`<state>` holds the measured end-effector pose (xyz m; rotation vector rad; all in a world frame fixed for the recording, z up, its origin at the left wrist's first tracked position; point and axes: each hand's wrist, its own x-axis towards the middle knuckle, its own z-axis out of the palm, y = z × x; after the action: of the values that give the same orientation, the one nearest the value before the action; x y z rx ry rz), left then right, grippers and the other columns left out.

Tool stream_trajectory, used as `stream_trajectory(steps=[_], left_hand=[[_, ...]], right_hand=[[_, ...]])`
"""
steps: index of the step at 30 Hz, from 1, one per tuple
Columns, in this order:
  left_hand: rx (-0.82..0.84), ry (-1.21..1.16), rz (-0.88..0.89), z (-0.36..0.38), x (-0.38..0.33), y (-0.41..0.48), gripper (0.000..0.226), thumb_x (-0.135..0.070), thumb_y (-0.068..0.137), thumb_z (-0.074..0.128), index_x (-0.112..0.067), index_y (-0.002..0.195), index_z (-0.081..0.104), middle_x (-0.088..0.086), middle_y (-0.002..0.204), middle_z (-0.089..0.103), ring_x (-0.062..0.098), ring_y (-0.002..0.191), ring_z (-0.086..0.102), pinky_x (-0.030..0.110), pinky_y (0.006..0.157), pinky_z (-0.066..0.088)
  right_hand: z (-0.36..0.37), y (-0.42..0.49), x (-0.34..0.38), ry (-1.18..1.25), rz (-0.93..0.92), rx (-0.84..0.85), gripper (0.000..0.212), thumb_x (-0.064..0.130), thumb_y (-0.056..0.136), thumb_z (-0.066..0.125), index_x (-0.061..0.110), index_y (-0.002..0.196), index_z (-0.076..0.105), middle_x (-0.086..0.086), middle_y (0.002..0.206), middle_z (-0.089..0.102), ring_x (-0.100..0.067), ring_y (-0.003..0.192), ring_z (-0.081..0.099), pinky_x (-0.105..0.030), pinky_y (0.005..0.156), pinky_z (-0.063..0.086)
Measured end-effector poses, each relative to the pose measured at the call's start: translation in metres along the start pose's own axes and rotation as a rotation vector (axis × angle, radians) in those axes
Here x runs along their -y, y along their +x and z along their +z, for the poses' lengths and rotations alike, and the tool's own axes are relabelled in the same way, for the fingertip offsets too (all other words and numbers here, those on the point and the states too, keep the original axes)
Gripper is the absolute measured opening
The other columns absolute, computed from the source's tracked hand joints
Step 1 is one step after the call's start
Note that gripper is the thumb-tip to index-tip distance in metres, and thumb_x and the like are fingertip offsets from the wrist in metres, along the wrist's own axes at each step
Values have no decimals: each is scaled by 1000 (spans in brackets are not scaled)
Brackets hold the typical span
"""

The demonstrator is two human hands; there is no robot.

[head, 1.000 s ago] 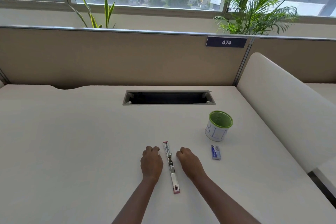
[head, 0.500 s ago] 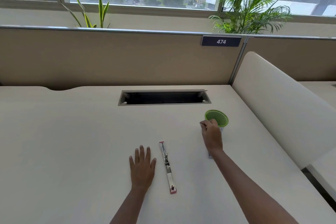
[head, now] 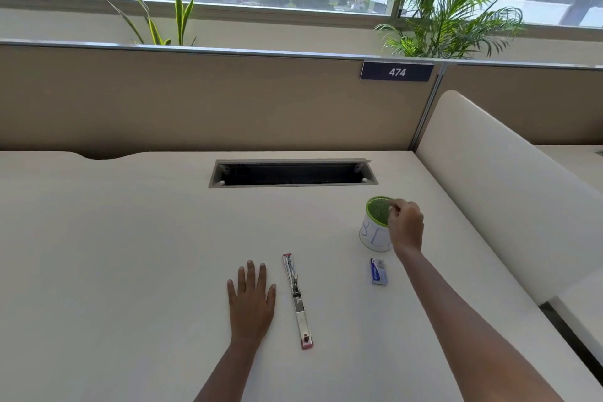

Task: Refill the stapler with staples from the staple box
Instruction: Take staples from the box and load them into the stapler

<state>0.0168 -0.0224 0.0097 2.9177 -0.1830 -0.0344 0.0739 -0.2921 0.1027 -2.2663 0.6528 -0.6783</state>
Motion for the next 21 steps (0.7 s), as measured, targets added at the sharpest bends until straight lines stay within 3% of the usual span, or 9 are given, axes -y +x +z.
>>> stream_trajectory(steps=[3, 6, 12, 14, 15, 17, 21], left_hand=[[-16, 5, -7, 2, 1, 0, 87, -37, 99, -5, -6, 97, 76, 19, 105, 72, 36, 90, 71, 54, 69, 55], [-44, 7, -3, 5, 2, 1, 87, -37, 99, -5, -5, 96, 76, 20, 104, 73, 36, 88, 72, 53, 68, 55], [-48, 28, -2, 5, 2, 3, 86, -37, 98, -4, -3, 96, 75, 22, 103, 72, 37, 88, 71, 55, 65, 55], [42, 40, -69, -3, -2, 3, 70, -36, 100, 3, -5, 125, 59, 25, 132, 55, 36, 118, 58, 54, 92, 47], [50, 66, -76, 3, -1, 5, 57, -36, 100, 9, -10, 142, 39, 21, 150, 33, 32, 137, 38, 50, 109, 32], [114, 5, -112, 9, 1, 9, 52, -35, 101, 18, -19, 150, 12, 8, 160, 4, 21, 148, 7, 41, 119, 8], [5, -201, -140, 2, -7, 11, 49, -27, 101, 27, -14, 147, 22, 7, 159, 13, 19, 148, 7, 34, 119, 7]], right_hand=[[8, -30, -11, 63, -29, -67, 17, 0, 90, 46, -5, 97, 60, -26, 102, 57, -40, 86, 59, -41, 74, 48], [23, -65, -31, -10, -46, -24, 13, 0, 86, 51, -4, 94, 60, -27, 97, 56, -42, 90, 56, -45, 70, 49], [31, -100, -61, -330, 72, 197, 42, 23, 80, 67, 5, 115, 55, -24, 106, 54, -40, 98, 52, -44, 73, 51], [30, -100, -62, -360, 73, 225, 41, 19, 82, 63, 6, 119, 53, -23, 106, 54, -38, 99, 51, -42, 74, 51], [29, -99, -62, -358, 73, 235, 40, 16, 83, 60, 6, 121, 52, -23, 106, 54, -37, 100, 50, -41, 75, 51], [28, -97, -61, -313, 94, 252, 38, 10, 84, 56, 6, 122, 51, -23, 107, 52, -38, 102, 48, -41, 75, 49], [25, -100, -49, -116, 142, 236, 38, 4, 82, 57, 3, 120, 52, -28, 108, 53, -41, 105, 48, -40, 78, 46]])
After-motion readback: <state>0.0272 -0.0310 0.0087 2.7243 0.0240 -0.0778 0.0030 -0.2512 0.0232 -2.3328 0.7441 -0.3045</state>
